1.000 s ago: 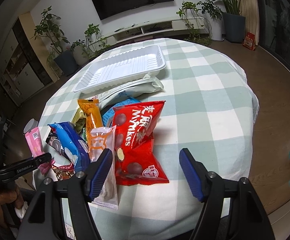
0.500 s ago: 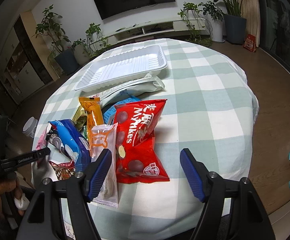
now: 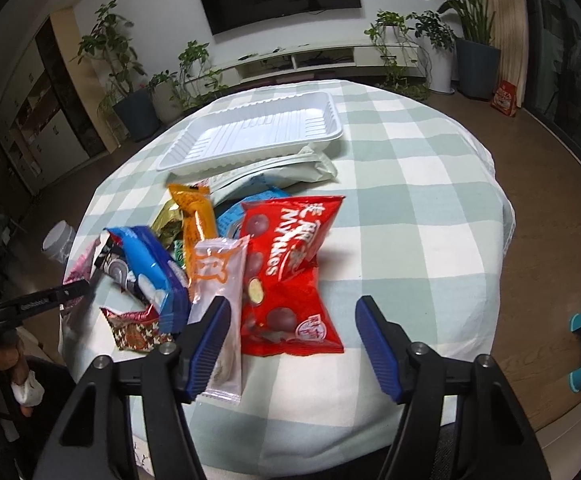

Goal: Organize snacks
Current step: 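Lift the pink bar with the left tool while the right tool grasps the red MyMikes bag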

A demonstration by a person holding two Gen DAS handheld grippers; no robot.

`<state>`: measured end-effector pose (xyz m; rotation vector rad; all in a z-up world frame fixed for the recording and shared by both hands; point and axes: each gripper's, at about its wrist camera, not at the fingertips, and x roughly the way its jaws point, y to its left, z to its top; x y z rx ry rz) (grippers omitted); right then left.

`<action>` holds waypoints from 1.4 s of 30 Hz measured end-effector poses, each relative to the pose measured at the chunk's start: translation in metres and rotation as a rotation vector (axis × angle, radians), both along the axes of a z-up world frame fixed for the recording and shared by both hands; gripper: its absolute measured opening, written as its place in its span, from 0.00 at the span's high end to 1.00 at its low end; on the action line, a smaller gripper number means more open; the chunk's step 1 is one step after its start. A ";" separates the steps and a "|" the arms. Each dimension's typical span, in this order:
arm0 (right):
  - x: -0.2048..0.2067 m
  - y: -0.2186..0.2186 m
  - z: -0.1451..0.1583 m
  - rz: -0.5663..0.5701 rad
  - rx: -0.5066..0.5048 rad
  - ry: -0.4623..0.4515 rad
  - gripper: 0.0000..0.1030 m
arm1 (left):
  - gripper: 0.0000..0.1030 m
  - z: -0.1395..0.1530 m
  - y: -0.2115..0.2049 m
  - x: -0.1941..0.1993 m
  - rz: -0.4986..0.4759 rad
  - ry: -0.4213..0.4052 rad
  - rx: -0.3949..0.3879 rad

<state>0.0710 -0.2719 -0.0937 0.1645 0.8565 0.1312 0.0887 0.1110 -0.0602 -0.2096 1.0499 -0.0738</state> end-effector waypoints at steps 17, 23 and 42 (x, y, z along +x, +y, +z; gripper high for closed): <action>0.035 0.016 -0.025 0.025 -0.057 0.131 0.40 | 0.76 -0.002 -0.002 -0.019 -0.038 -0.032 -0.081; 0.039 0.023 -0.030 0.049 -0.077 0.126 0.53 | 0.76 -0.002 -0.002 -0.019 -0.044 -0.031 -0.079; 0.013 -0.017 0.000 -0.049 0.098 0.031 0.67 | 0.76 0.003 0.002 -0.023 -0.046 -0.067 -0.115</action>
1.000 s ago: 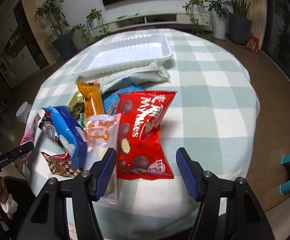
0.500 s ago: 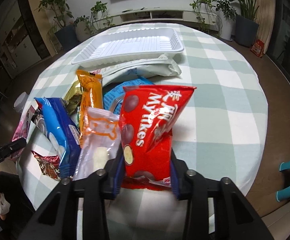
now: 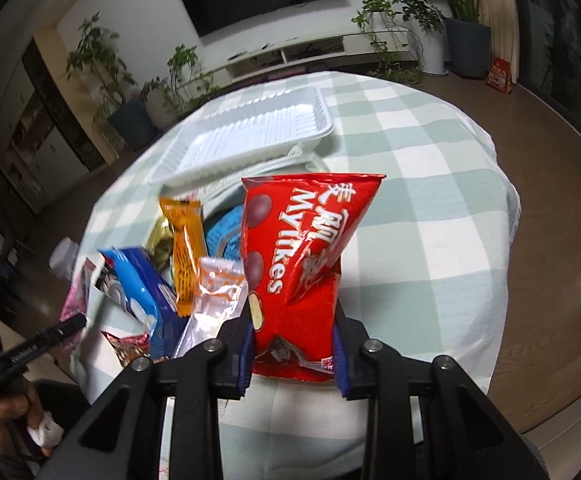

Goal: Organize snacks
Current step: 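Lift the pink bar with the left tool while the right tool grasps the red MyMikes bag, then lower both packets into the white tray and open both tools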

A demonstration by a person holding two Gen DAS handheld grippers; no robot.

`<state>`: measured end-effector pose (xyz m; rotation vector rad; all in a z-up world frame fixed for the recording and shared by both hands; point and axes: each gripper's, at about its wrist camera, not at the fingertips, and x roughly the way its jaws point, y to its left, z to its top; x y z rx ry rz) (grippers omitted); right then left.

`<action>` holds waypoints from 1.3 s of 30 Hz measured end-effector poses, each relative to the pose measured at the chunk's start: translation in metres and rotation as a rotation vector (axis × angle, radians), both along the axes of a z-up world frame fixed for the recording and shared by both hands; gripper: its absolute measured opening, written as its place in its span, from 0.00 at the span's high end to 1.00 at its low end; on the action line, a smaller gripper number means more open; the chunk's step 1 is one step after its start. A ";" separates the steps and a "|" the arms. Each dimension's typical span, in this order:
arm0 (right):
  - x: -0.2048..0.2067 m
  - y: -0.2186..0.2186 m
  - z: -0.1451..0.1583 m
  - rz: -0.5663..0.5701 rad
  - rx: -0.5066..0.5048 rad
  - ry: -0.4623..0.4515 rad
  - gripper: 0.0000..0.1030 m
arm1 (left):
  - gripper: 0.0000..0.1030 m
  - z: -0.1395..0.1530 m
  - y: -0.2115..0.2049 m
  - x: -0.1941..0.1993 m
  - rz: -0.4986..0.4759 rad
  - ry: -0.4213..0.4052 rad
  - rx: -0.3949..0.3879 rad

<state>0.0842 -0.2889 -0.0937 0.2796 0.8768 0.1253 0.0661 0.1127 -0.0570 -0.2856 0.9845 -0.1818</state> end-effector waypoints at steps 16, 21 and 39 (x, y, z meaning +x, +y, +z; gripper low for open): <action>0.025 -0.121 0.041 -0.246 0.112 -0.069 0.67 | 0.76 0.081 0.037 0.061 0.038 -0.157 0.025; 0.070 -0.134 0.079 -0.249 0.123 -0.134 0.67 | 0.76 0.103 0.015 0.134 -0.007 -0.178 0.044; 0.277 0.024 0.023 0.151 -0.005 0.053 0.67 | 0.75 0.014 -0.067 0.296 -0.123 -0.060 0.123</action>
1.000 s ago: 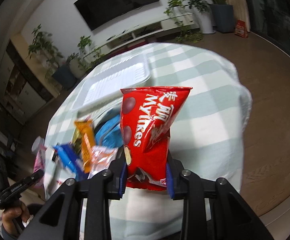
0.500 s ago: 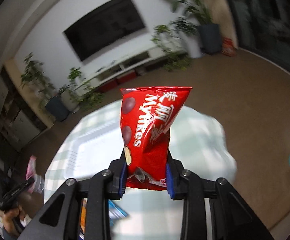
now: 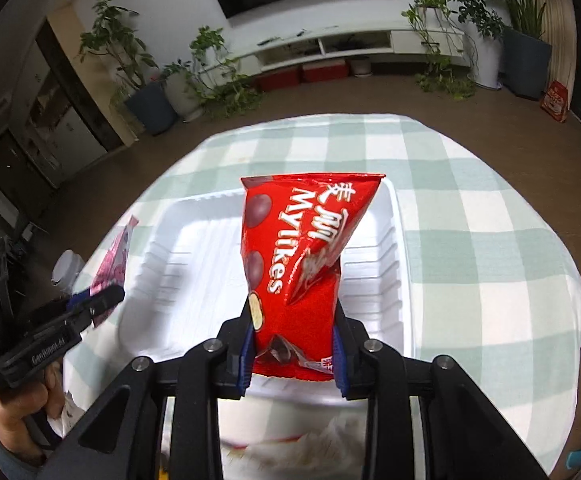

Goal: Organize snacks
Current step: 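Lower both packets into the white tray and open both tools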

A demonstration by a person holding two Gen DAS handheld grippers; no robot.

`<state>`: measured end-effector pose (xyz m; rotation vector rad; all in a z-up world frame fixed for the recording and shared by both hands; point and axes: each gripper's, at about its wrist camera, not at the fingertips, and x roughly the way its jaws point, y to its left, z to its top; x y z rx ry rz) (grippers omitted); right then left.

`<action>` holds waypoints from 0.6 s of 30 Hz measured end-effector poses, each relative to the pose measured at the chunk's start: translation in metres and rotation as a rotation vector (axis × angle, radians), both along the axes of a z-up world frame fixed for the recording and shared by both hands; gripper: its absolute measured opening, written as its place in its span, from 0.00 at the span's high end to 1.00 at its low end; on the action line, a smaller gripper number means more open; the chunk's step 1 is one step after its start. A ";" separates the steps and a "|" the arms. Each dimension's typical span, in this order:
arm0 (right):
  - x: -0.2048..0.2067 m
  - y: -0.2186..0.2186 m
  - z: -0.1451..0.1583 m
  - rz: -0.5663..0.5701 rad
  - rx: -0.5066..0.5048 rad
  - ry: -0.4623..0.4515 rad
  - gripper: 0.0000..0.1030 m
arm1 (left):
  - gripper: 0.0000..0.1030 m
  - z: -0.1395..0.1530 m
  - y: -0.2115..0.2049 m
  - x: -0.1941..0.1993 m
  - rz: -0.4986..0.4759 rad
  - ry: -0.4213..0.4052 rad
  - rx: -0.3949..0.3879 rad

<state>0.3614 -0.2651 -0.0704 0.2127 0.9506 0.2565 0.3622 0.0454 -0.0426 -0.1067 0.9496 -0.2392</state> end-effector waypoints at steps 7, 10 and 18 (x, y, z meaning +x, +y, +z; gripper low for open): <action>0.015 -0.011 -0.035 -0.023 0.029 0.073 0.67 | 0.73 -0.022 -0.011 0.009 -0.025 0.008 0.037; 0.011 -0.010 -0.045 -0.018 0.007 0.102 0.67 | 0.72 -0.029 -0.016 0.013 -0.037 0.014 0.057; 0.000 -0.011 -0.048 0.001 0.012 0.117 0.67 | 0.72 -0.033 -0.023 0.006 -0.057 0.023 0.093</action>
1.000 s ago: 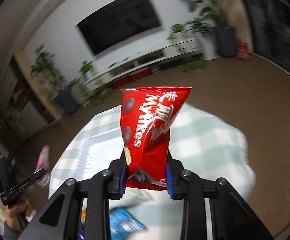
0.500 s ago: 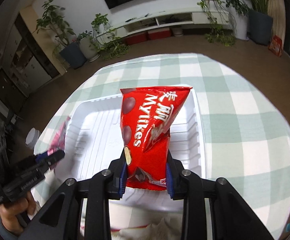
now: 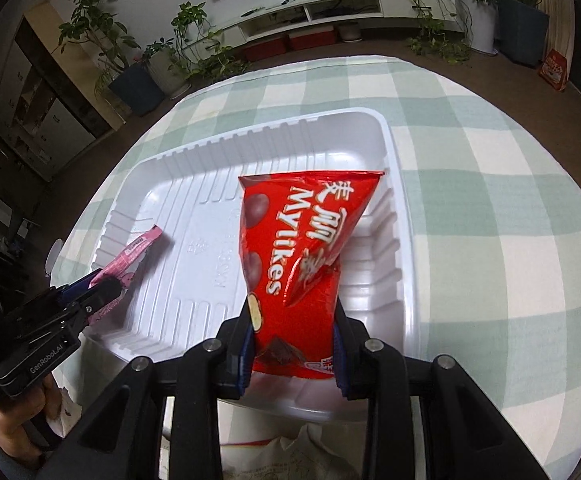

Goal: Organize snacks
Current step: 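Lower both packets into the white tray and open both tools, then reach the right tool to the blue wafer packet and grasp it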

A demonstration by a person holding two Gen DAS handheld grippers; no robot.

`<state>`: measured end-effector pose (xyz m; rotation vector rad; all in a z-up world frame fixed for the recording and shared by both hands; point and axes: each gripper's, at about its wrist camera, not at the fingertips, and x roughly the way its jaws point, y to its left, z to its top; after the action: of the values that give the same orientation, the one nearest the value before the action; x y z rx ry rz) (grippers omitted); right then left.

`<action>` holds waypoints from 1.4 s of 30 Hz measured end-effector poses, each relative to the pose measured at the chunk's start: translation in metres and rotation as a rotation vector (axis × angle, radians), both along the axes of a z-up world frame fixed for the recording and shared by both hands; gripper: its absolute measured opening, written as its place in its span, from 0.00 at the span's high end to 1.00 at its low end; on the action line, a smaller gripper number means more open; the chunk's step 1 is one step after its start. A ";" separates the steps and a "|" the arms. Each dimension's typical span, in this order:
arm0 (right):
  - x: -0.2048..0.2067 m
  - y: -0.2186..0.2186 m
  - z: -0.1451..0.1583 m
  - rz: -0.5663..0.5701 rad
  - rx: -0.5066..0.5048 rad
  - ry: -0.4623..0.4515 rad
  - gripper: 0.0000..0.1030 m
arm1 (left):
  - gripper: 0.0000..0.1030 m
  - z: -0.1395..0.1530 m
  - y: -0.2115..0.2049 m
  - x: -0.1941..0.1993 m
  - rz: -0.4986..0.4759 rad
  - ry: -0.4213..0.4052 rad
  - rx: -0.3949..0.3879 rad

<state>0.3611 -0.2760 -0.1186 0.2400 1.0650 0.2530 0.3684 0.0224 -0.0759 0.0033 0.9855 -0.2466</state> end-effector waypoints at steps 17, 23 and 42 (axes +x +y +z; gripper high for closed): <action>-0.014 -0.012 0.018 -0.036 0.036 -0.056 0.33 | 0.31 0.038 0.017 -0.016 0.016 -0.130 -0.042; -0.035 -0.031 0.053 -0.069 0.117 -0.171 0.32 | 0.15 0.074 0.044 -0.052 0.002 -0.201 -0.161; -0.275 0.047 0.048 0.136 0.111 -0.364 0.20 | 0.08 0.022 0.071 -0.287 0.149 -0.126 -0.431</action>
<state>0.0857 -0.2293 -0.0711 0.2116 0.7079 0.4608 0.0810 0.0932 -0.0543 -0.4420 0.7874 -0.3138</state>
